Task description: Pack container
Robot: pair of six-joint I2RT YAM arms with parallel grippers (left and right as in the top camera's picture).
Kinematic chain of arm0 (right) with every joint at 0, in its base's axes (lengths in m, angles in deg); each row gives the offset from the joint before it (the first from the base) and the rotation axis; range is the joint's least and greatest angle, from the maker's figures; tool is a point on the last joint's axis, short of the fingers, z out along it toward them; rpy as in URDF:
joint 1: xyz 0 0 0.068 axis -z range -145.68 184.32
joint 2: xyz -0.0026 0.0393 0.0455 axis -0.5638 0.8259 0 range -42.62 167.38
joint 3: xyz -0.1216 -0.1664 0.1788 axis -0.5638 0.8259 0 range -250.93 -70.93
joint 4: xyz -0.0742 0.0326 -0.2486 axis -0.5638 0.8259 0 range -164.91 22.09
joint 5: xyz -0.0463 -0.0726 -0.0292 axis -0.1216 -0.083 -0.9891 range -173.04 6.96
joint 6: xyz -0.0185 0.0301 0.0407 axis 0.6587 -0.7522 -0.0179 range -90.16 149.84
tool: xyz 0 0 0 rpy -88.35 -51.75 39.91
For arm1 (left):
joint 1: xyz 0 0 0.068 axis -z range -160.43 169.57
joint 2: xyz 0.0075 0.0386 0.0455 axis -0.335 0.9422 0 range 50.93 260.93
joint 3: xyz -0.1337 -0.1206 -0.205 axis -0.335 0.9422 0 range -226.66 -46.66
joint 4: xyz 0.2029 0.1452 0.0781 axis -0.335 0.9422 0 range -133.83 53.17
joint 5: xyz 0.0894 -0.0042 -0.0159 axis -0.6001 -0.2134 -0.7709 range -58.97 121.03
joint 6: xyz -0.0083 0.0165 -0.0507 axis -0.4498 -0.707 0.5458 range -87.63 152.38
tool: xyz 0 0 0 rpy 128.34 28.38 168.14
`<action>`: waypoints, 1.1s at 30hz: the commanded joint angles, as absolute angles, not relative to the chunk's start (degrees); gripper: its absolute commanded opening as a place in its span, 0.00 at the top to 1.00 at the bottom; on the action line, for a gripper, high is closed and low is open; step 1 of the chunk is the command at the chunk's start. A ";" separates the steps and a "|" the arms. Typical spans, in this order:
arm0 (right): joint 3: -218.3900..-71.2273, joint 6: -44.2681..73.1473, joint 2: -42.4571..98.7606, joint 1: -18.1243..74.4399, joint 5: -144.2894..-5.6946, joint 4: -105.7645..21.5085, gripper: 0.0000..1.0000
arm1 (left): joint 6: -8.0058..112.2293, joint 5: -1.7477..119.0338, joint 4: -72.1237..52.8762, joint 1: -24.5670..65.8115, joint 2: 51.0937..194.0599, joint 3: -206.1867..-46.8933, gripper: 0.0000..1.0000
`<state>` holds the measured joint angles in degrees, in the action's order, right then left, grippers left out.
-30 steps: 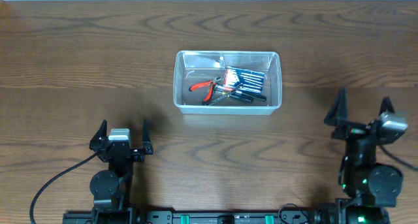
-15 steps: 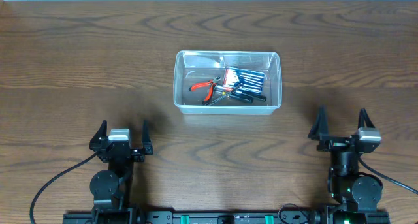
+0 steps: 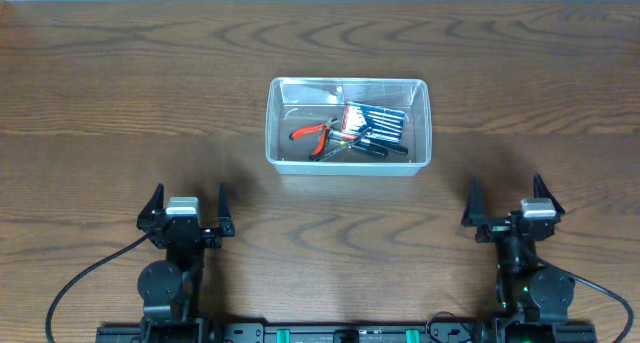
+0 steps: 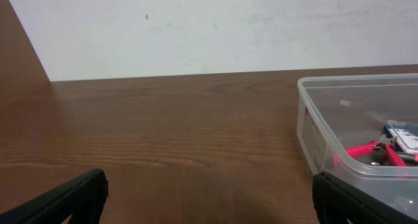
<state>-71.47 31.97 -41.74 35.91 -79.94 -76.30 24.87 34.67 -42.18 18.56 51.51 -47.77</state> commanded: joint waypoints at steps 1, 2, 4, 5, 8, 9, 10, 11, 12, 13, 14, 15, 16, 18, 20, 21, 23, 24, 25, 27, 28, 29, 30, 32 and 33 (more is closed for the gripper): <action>-71.25 33.32 -42.35 34.99 -79.00 -73.63 0.01 | 24.93 34.62 -40.04 18.64 51.16 -46.89 0.02; -71.25 33.30 -42.35 34.99 -78.65 -72.32 0.01 | 24.93 34.62 -40.04 18.64 51.16 -46.89 0.02; -71.25 33.32 -42.35 34.99 -78.28 -70.90 0.01 | 24.93 34.62 -40.04 18.64 51.16 -46.89 0.02; -71.25 33.41 -42.35 34.99 -78.65 -70.99 0.01 | 24.93 34.62 -40.04 18.64 51.16 -46.89 0.02; -71.25 33.61 -42.35 34.99 -79.09 -70.88 0.01 | 24.93 34.62 -40.04 18.64 51.16 -46.89 0.02; -71.25 33.59 -42.35 34.99 -79.13 -70.86 0.01 | 24.93 34.62 -40.04 18.64 51.16 -46.89 0.02; -71.25 33.59 -42.35 34.99 -79.13 -70.86 0.01 | 24.93 34.62 -40.04 18.64 51.16 -46.89 0.02; -71.25 33.56 -42.35 34.99 -79.13 -70.86 0.01 | 24.93 34.62 -40.04 18.64 51.16 -46.89 0.02; -71.25 33.56 -42.35 34.99 -79.11 -70.88 0.01 | 24.93 34.62 -40.04 18.64 51.16 -46.89 0.02; -71.25 33.54 -42.35 34.99 -79.11 -70.90 0.01 | 24.93 34.62 -40.04 18.64 51.16 -46.89 0.02; -71.25 33.54 -42.35 34.99 -79.11 -70.92 0.01 | 24.93 34.62 -40.04 18.64 51.16 -46.89 0.02; -71.25 33.56 -42.35 34.99 -79.11 -70.99 0.01 | 24.93 34.62 -40.04 18.64 51.16 -46.89 0.02; -71.25 33.56 -42.35 34.99 -79.11 -71.01 0.01 | 24.93 34.62 -40.04 18.64 51.16 -46.89 0.02; -71.25 33.56 -42.35 34.99 -79.11 -71.01 0.01 | 24.93 34.62 -40.04 18.64 51.16 -46.89 0.02; -71.25 33.56 -42.35 35.05 -79.11 -71.01 0.01 | 24.93 34.62 -40.04 18.64 51.16 -46.89 0.02; -71.25 33.56 -42.35 35.05 -79.11 -71.01 0.01 | 24.93 34.62 -40.04 18.64 51.16 -46.89 0.02; -71.25 33.56 -42.35 35.05 -79.11 -71.01 0.01 | 24.93 34.62 -40.04 18.64 51.16 -46.89 0.02; -71.25 33.56 -42.35 35.05 -79.11 -71.01 0.01 | 24.93 34.62 -40.04 18.64 51.16 -46.89 0.02; -71.25 33.56 -42.35 35.05 -79.11 -71.01 0.01 | 24.93 34.62 -40.04 18.64 51.16 -46.89 0.02; -71.25 33.56 -42.35 35.05 -79.11 -71.01 0.01 | 24.93 34.62 -40.04 18.64 51.16 -46.89 0.02; -71.25 33.56 -42.35 35.05 -79.11 -71.01 0.01 | 24.93 34.62 -40.04 18.64 51.16 -46.89 0.02; -71.25 33.56 -42.35 35.05 -79.11 -71.01 0.01 | 24.93 34.62 -40.04 18.64 51.16 -46.89 0.02; -71.25 33.56 -42.35 35.05 -79.11 -71.01 0.01 | 24.93 34.62 -40.04 18.64 51.16 -46.89 0.02; -71.25 33.56 -42.35 35.05 -79.11 -71.01 0.01 | 24.93 34.62 -40.04 18.64 51.16 -46.89 0.02; -71.25 33.56 -42.35 35.05 -79.11 -71.01 0.01 | 24.93 34.62 -40.04 18.64 51.16 -46.89 0.02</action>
<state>-71.36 32.65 -41.93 35.91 -79.35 -71.23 24.85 34.67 -42.18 18.56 51.51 -47.77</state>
